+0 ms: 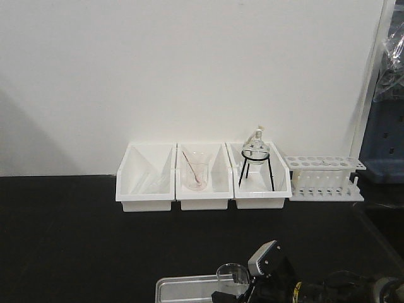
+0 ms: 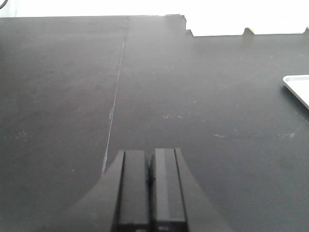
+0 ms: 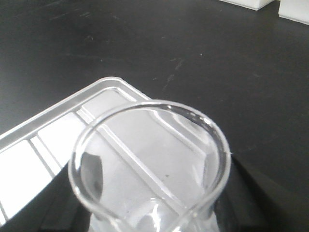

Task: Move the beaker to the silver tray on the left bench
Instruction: 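Set the beaker on the silver tray and open the right gripper, then raise the open right gripper up and away from the beaker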

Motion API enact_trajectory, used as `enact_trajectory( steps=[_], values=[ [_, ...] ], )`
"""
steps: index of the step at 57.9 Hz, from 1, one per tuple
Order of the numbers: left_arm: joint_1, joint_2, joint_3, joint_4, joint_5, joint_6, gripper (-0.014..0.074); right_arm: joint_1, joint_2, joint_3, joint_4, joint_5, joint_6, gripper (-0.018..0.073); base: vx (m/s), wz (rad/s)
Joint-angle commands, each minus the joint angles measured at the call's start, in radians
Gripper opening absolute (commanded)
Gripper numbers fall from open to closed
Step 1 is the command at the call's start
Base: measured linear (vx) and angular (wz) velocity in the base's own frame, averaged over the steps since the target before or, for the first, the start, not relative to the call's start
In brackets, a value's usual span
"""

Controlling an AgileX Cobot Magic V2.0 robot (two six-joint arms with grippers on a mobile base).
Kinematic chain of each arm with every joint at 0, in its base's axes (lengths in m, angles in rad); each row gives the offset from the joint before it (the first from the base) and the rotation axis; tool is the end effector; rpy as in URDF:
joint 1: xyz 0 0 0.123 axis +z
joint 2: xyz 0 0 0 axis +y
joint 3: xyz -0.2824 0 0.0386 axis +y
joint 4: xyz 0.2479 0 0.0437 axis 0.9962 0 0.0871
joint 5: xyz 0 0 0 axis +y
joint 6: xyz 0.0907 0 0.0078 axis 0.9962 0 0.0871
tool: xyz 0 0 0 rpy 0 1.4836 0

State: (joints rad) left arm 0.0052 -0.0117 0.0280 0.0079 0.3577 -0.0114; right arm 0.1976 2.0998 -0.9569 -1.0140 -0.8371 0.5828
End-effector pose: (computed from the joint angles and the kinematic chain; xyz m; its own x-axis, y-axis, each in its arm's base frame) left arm 0.0530 0.0005 0.1721 -0.2828 -0.0055 -0.9592 -0.0090 1.0000 -0.0031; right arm 0.3610 0.1307 0.1043 -0.3152 -0.2505 -0.9154 -0.7841 0.6121 0.1025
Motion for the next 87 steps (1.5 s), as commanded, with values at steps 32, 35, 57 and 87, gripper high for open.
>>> enact_trajectory(
  steps=[32, 35, 57, 87],
  values=[
    [-0.006, -0.016, 0.028, -0.002, -0.077, -0.006, 0.0001, -0.002, -0.247, -0.025, 0.048, -0.068, 0.003, 0.0610, 0.00, 0.00],
    [-0.006, -0.016, 0.028, -0.002, -0.077, -0.006, 0.0001, -0.002, -0.287, -0.025, 0.046, -0.064, 0.028, 0.0557, 0.00, 0.00],
    [-0.006, -0.016, 0.028, -0.002, -0.077, -0.006, 0.0001, -0.002, -0.706, -0.025, -0.232, 0.239, 0.652, -0.0013, 0.00, 0.00],
    [-0.006, -0.016, 0.028, -0.002, -0.077, -0.006, 0.0001, -0.002, -1.043, -0.025, -0.470, 0.227, 0.853, -0.0011, 0.00, 0.00]
  ],
)
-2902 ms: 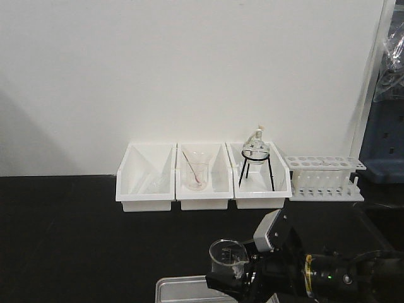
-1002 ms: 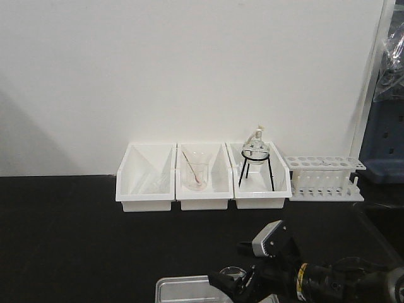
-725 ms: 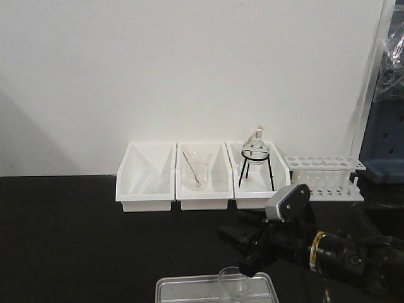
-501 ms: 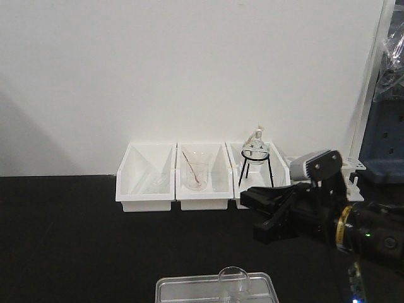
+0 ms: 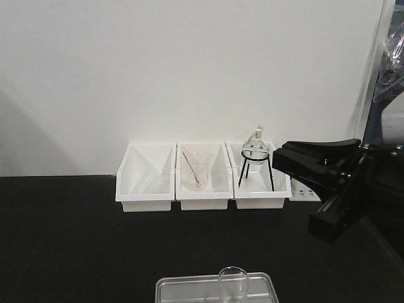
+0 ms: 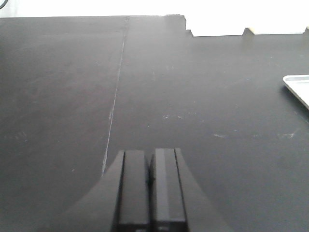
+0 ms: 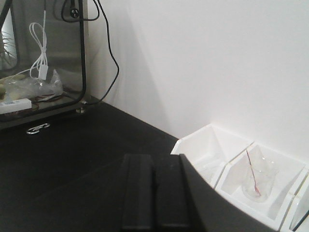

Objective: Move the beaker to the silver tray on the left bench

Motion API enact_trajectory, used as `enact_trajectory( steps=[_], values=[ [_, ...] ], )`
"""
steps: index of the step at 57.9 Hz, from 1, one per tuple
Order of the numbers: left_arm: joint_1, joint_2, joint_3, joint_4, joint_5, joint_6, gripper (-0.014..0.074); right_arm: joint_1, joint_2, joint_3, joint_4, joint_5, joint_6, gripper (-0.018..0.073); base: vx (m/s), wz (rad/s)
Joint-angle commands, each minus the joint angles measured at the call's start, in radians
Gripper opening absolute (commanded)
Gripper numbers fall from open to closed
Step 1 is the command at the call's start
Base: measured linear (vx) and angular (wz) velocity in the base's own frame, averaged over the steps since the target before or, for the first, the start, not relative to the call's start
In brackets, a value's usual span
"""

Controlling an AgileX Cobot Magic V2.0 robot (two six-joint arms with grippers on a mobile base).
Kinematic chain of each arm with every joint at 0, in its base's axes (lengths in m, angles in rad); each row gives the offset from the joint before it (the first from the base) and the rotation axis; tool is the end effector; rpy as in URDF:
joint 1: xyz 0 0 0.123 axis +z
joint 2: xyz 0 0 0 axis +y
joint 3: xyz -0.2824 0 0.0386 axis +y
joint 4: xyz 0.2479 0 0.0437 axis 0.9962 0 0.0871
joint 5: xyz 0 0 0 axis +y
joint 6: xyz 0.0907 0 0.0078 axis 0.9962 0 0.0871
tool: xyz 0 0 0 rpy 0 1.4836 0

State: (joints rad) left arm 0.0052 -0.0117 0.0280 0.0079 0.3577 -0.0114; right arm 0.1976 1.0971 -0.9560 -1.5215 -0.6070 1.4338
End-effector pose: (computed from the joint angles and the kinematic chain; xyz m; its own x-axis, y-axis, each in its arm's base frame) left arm 0.0530 0.0005 0.1721 -0.2828 -0.0055 -0.9592 -0.0090 1.0000 -0.0031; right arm 0.2173 0.0963 0.3988 0.0361 -0.0573 -0.9977 -0.7192 0.6917 -0.0657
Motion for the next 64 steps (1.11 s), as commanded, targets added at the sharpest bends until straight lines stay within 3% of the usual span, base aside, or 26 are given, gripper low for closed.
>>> enact_trajectory(
  steps=[1, 11, 24, 29, 40, 47, 53, 64],
  values=[
    [-0.006, -0.016, 0.028, -0.002, -0.077, -0.006, 0.0001, -0.002, -0.044, -0.026, 0.035, -0.004, 0.003, -0.0011, 0.00, 0.00],
    [-0.006, -0.016, 0.028, -0.002, -0.077, -0.006, 0.0001, -0.002, -0.072, -0.026, 0.039, 0.005, 0.007, -0.0011, 0.00, 0.00],
    [-0.006, -0.016, 0.028, -0.002, -0.077, -0.006, 0.0001, -0.001, -0.056, -0.025, 0.127, 0.249, -0.024, -0.0011, 0.00, 0.00],
    [-0.006, -0.016, 0.028, -0.002, -0.077, -0.006, 0.0001, -0.001, -0.053, -0.025, 0.240, 0.346, -0.171, -0.0011, 0.00, 0.00],
    [-0.006, -0.016, 0.028, -0.002, -0.077, -0.006, 0.0001, 0.003, -0.072, -0.025, 0.793, 0.534, -0.800, -0.0011, 0.00, 0.00],
    [-0.006, -0.016, 0.028, -0.002, -0.077, -0.006, 0.0001, 0.011, -0.091, -0.025, 1.035, 0.693, -1.088, -0.0011, 0.00, 0.00],
    [-0.006, -0.016, 0.028, -0.002, -0.077, -0.006, 0.0001, 0.008, -0.097, -0.025, 1.174, 0.788, -1.215, -0.0011, 0.00, 0.00],
    [-0.006, -0.016, 0.028, -0.002, -0.077, -0.006, 0.0001, 0.008, -0.161, 0.004, 1.264, 0.884, -1.320, -0.0011, 0.00, 0.00]
  ],
)
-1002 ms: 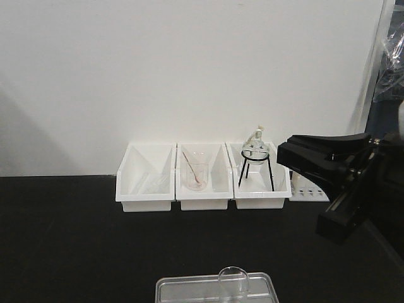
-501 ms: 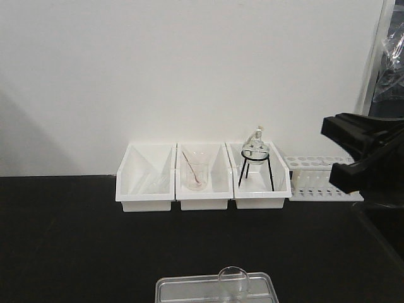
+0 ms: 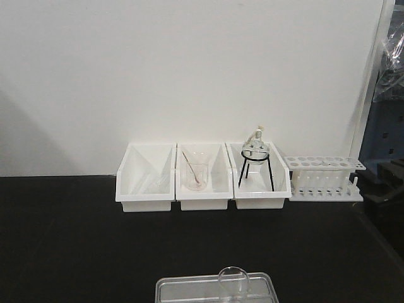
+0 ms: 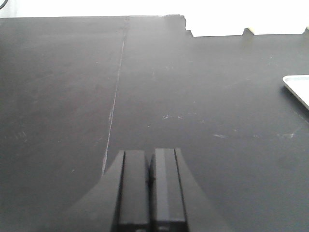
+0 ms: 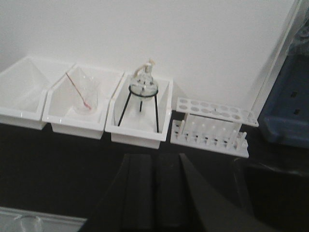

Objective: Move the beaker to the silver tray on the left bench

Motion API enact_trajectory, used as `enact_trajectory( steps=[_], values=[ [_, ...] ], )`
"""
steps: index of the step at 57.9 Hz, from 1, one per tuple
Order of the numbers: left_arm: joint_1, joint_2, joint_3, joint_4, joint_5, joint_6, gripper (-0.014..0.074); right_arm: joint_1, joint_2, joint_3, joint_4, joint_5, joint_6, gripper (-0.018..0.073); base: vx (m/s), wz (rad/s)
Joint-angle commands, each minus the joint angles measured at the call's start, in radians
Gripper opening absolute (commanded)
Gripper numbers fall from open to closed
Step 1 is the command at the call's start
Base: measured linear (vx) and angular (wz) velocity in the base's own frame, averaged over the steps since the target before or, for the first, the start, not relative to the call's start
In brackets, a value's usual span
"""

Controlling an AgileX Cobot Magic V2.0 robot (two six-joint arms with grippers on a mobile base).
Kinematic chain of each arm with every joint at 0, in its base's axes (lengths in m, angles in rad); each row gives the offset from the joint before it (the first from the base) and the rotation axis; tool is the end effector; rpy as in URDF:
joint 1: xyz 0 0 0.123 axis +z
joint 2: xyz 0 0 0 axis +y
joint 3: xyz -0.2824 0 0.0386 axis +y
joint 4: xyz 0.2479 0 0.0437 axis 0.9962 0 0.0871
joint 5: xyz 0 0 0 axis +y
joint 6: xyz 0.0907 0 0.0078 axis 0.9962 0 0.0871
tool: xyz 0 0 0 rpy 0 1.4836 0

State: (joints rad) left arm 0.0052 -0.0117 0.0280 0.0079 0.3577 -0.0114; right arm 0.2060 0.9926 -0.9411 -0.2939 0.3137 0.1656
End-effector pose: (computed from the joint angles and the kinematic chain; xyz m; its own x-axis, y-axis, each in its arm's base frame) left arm 0.0530 0.0005 0.1721 -0.2828 -0.0055 -0.9592 -0.0090 1.0000 -0.0031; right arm 0.2124 0.0360 0.3876 -0.2414 -0.1669 -0.9560 -0.1479 0.9799 -0.1337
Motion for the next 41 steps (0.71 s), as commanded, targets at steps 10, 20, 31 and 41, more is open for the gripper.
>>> enact_trajectory(
  steps=[10, 20, 31, 41],
  values=[
    [-0.006, -0.016, 0.028, -0.002, -0.077, -0.006, 0.0001, 0.000, -0.303, 0.265, 0.063, -0.108, -0.066, -0.0011, 0.00, 0.00],
    [-0.006, -0.016, 0.028, -0.002, -0.077, -0.006, 0.0001, 0.000, -0.597, 0.636, 0.181, -0.238, -0.066, -0.0011, 0.00, 0.00],
    [-0.006, -0.016, 0.028, -0.002, -0.077, -0.006, 0.0001, -0.003, -0.837, 0.896, 0.257, -0.283, -0.066, -0.0011, 0.00, 0.00],
    [-0.006, -0.016, 0.028, -0.002, -0.077, -0.006, 0.0001, -0.030, -1.026, 0.986, 0.205, -0.257, -0.083, -0.0011, 0.00, 0.00]
  ],
)
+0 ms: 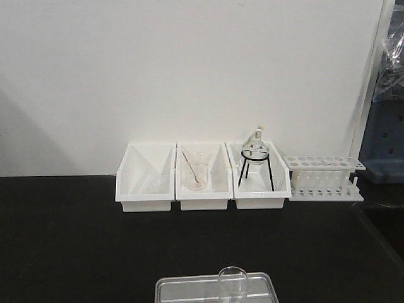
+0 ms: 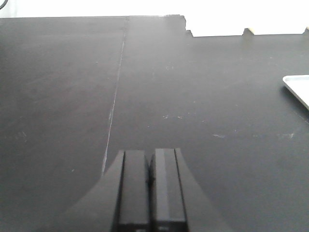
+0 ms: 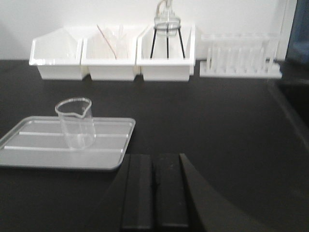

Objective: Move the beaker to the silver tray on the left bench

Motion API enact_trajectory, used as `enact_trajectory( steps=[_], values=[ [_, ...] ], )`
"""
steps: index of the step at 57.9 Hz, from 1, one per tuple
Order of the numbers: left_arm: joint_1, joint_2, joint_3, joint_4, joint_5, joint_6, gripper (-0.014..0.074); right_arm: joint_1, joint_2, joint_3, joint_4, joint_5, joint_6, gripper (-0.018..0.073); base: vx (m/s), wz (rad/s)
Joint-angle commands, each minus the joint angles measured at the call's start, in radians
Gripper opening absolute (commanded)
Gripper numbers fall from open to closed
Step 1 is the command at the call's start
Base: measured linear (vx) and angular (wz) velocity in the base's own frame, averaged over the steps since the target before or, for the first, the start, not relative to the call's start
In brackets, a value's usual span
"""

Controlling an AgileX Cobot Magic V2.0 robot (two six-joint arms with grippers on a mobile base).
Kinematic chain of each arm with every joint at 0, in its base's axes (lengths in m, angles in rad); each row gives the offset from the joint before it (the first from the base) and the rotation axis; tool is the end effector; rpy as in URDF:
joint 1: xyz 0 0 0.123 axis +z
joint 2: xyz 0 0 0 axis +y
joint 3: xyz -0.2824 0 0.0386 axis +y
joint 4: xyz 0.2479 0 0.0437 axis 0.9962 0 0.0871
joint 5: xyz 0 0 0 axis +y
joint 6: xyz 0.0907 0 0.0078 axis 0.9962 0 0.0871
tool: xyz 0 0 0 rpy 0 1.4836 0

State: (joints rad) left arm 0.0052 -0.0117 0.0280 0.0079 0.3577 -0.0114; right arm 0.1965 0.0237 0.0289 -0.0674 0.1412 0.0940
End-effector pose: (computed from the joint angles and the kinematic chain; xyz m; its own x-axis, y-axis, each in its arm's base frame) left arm 0.0530 0.0005 0.1721 -0.2828 -0.0055 -0.9592 -0.0090 1.0000 -0.0031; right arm 0.0580 0.0107 0.1891 -0.1091 0.0061 -0.9940 -0.1831 0.9828 0.0261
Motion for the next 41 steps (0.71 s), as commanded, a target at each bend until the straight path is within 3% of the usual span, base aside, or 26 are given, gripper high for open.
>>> enact_trajectory(
  steps=[1, 10, 41],
  values=[
    [-0.006, -0.016, 0.028, -0.008, -0.077, -0.006, 0.0001, -0.032, -0.059, 0.013, -0.021, -0.078, -0.012, -0.0011, 0.00, 0.00],
    [-0.006, -0.016, 0.028, -0.008, -0.079, -0.006, 0.0001, -0.066, -0.052, 0.013, -0.007, -0.081, -0.007, -0.0011, 0.00, 0.00],
    [-0.006, -0.016, 0.028, -0.008, -0.077, -0.006, 0.0001, -0.066, -0.052, 0.013, -0.011, -0.076, -0.008, -0.0011, 0.00, 0.00]
  ],
)
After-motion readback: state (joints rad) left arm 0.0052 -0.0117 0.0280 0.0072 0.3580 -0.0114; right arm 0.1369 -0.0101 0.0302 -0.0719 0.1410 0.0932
